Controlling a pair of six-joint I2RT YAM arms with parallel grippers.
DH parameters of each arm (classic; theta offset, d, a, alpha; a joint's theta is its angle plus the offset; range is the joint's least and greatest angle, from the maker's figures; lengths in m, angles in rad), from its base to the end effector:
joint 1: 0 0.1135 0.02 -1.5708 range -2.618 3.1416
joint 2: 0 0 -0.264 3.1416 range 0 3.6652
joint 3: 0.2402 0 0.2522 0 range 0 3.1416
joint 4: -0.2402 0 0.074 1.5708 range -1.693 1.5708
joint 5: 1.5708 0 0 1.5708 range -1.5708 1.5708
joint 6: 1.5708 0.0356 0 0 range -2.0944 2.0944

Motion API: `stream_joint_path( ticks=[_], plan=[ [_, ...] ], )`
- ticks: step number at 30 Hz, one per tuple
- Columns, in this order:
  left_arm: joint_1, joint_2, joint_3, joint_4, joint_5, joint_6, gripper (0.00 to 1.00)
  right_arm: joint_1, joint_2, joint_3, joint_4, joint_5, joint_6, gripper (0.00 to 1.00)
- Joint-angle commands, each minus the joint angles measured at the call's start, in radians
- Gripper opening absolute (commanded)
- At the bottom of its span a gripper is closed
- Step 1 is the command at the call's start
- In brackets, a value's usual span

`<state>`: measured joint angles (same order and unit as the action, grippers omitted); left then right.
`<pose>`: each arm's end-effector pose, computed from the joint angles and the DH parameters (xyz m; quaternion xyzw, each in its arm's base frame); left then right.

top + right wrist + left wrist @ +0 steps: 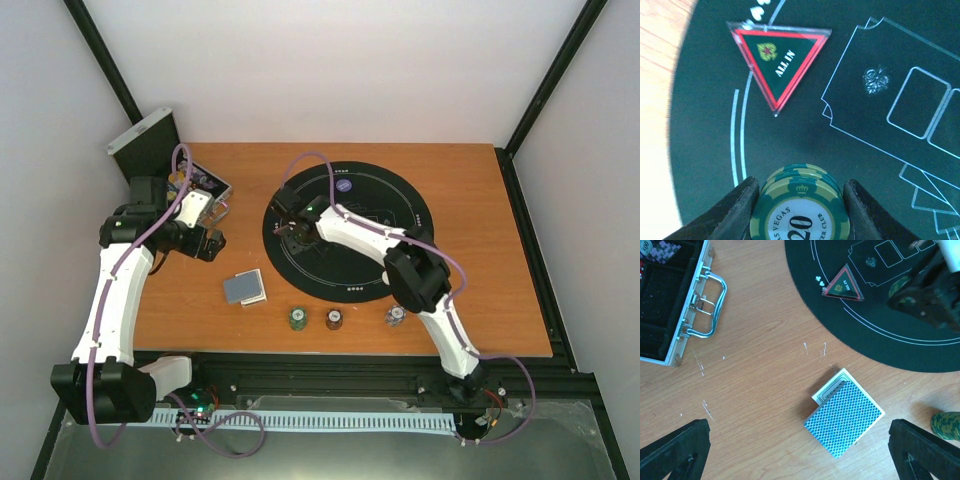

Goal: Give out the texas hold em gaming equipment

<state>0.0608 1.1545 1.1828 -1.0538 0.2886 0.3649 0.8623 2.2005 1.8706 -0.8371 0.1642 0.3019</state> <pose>0.2127 0.0028 0.3294 0.1826 0.9362 -0.0791 0.2897 0.3099 0.3527 0.2039 -0.2542 0.9429 0.0428 0.2111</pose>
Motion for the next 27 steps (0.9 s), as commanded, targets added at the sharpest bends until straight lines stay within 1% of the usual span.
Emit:
stream_joint_path(
  ticks=[1,12,21,24,27],
  plan=[
    [0.005,-0.004,0.058,-0.017,0.001,0.009,1.0,-0.013,0.078,0.07,-0.017,-0.021,-0.042,0.32],
    [0.005,-0.003,0.052,-0.013,0.009,0.011,1.0,-0.043,0.209,0.157,0.002,-0.11,-0.021,0.32],
    [0.005,-0.002,0.045,-0.005,0.001,0.017,1.0,-0.048,0.282,0.238,-0.017,-0.122,-0.022,0.32],
    [0.005,-0.002,0.044,-0.005,0.001,0.017,1.0,-0.052,0.292,0.259,-0.028,-0.122,-0.023,0.32],
    [0.005,-0.005,0.044,-0.008,0.0,0.018,1.0,-0.054,0.265,0.232,-0.03,-0.109,-0.028,0.32]
  ],
)
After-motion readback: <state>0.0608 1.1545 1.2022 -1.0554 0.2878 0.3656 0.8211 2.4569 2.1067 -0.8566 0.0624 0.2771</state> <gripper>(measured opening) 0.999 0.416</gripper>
